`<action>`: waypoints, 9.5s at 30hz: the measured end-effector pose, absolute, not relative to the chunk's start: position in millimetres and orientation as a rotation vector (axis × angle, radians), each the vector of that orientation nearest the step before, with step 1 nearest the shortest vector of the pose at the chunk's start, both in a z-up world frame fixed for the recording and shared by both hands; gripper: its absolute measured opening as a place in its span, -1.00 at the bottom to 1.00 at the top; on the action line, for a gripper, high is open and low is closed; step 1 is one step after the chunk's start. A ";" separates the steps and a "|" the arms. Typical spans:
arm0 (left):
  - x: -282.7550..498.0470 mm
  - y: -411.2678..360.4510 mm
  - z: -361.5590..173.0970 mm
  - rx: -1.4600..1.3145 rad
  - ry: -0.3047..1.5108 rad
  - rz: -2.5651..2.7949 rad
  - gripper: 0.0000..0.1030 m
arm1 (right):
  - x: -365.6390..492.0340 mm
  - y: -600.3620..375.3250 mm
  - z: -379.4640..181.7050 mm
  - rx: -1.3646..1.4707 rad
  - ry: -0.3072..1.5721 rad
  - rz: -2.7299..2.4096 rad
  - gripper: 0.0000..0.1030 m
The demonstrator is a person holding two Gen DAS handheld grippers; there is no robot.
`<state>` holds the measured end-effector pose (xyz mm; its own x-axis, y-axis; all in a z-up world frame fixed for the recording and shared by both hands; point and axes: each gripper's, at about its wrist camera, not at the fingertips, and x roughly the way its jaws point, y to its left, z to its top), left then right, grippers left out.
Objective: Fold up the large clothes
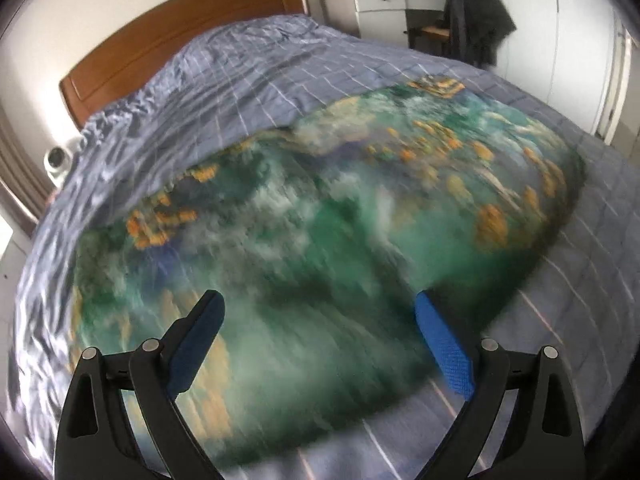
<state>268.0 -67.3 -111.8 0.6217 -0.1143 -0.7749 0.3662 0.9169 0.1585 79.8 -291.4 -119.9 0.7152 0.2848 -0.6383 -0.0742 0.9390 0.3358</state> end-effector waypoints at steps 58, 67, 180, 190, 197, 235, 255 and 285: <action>274.1 -131.9 12.8 0.126 0.906 -0.626 0.87 | 167.0 -281.1 -80.2 0.415 0.510 0.142 -0.28; 310.2 -116.3 63.8 0.026 0.993 -0.682 0.89 | 147.6 -154.2 -24.3 -0.068 0.394 0.314 -0.31; 260.3 220.7 -102.5 -0.430 0.936 -0.033 0.64 | 232.6 -36.2 -87.9 -0.218 1.021 0.464 0.56; 213.7 206.0 -58.0 -0.218 0.830 0.158 0.72 | 185.2 -80.4 -84.9 -0.171 0.905 0.331 0.60; 209.3 201.6 -44.5 -0.143 0.811 0.205 0.72 | 175.7 -83.9 -89.6 -0.176 0.908 0.321 0.60; 326.9 242.8 -186.0 -0.776 1.170 -0.259 0.99 | 323.2 -84.7 -176.4 0.476 1.142 0.758 0.87; 354.2 197.1 -79.8 -0.562 0.940 -0.227 0.25 | 284.7 -7.0 -57.5 -0.092 0.671 0.722 0.65; 276.4 73.1 -33.9 0.019 0.629 0.135 0.99 | 263.8 -78.6 -31.8 -0.140 0.446 0.339 0.85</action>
<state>276.4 73.1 -33.9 0.8002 0.1322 -0.5850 -0.1205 0.9910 0.0592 263.8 -78.6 -31.8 0.8475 0.2904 -0.4444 -0.3512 0.9344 -0.0591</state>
